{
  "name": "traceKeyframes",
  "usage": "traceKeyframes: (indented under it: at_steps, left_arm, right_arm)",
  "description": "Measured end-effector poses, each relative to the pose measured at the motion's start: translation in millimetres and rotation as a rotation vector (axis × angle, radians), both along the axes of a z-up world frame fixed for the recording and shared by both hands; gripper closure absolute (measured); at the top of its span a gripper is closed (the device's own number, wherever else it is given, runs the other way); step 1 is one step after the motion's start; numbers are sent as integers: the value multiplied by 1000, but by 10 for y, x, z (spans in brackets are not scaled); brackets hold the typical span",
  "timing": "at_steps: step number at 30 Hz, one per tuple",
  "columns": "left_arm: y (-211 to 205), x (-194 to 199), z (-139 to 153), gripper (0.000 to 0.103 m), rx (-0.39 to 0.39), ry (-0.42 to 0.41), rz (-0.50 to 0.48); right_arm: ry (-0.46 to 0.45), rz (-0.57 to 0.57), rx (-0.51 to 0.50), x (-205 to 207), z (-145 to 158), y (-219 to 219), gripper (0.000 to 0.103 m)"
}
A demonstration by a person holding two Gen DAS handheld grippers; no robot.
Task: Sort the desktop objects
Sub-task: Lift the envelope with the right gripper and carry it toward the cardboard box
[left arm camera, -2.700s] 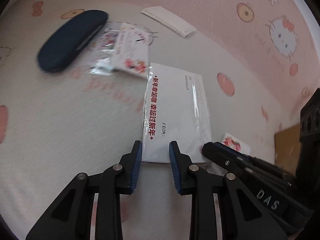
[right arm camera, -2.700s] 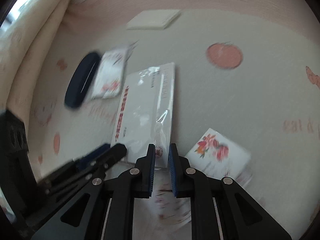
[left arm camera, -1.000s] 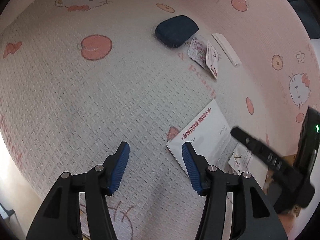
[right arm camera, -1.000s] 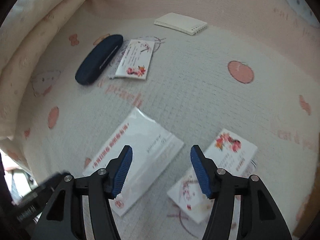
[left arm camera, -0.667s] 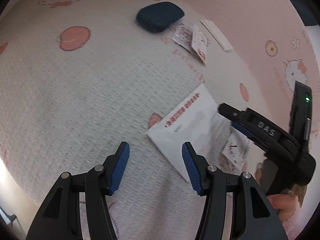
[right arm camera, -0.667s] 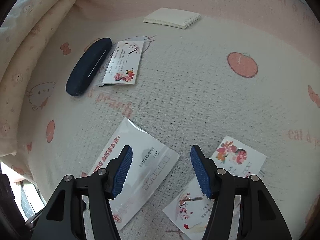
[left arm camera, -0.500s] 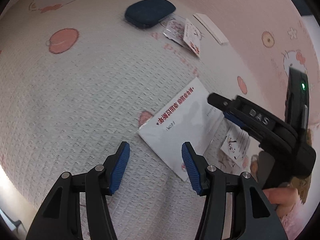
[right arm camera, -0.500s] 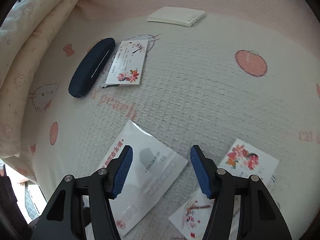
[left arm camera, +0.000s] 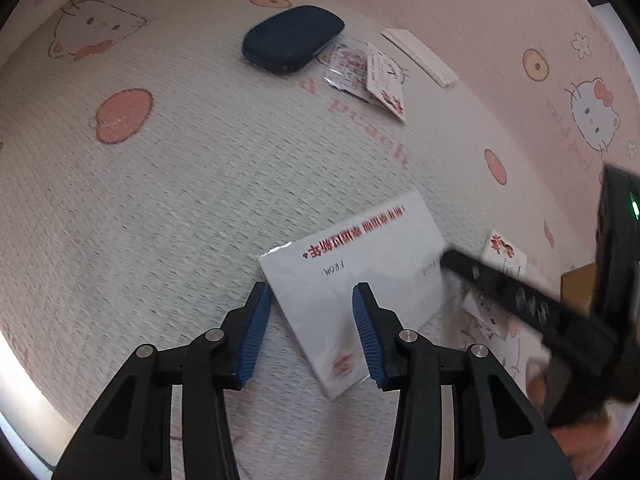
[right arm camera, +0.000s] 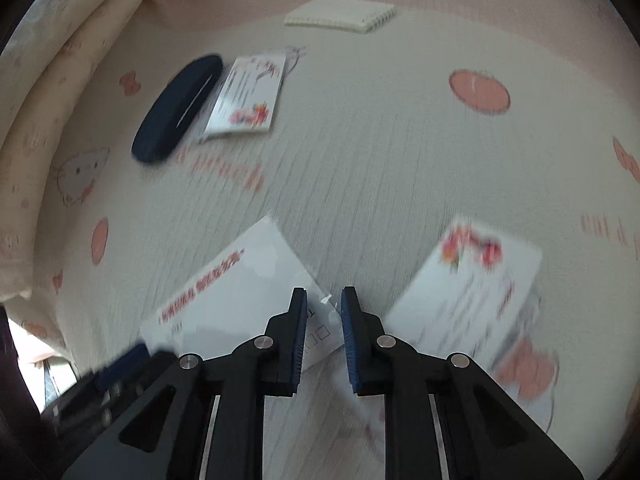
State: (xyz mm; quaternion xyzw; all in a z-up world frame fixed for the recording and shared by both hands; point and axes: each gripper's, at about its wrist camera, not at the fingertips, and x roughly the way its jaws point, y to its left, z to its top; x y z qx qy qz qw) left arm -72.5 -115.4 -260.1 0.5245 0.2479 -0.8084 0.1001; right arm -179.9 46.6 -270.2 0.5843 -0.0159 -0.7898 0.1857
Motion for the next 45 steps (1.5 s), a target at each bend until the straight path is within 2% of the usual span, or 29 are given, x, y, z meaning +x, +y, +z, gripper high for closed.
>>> traceKeyframes:
  at_steps: [4,9,14,19,20,21,22,23,28,33,38,41,42,45]
  left_arm:
    - [-72,0,5,56,-7,9,-38]
    - [-148,-36,7,56,2,21,-69]
    - [-209,-2,24,56,25,25,-47]
    - [-342,131,49,55,95,25,21]
    - [-379,179,70,54,113,38,45]
    - [-413,226,90,50,129,49,65]
    - [-436,270,99,43,139,56,74]
    - [-459,313,109,42,148,62,83]
    - [-451,438,1,41,193,20,60]
    - [-316,450,16,41,115,22,33]
    - [-226,368,1,42,91,12,-2]
    - [-220,303,-23,51,129,12,-28]
    - [-211,274,-33,53,132,5,-30]
    - [-171,217,-39,54,135,-1,-35]
  right_arm:
    - [-30,-4,33,286,4,-32,88]
    - [-74,-29,28,568,6,-37,88]
    - [-76,-11,43,762,31,-100,88]
    - [-42,-75,-25,762,162,14,87]
    - [-37,-93,-45,750,197,46,82]
    - [-35,-110,-68,736,229,83,72]
    - [-32,-120,-83,723,245,107,67]
    - [-31,-129,-98,710,258,131,63]
    - [-63,-156,-168,673,167,206,63]
    - [-132,-190,-191,711,-30,204,63]
    - [-134,-186,-235,691,-65,234,61]
    - [-150,-184,-252,634,-94,217,66]
    - [-153,-186,-254,622,-98,220,70]
    - [-163,-193,-261,588,-111,230,72]
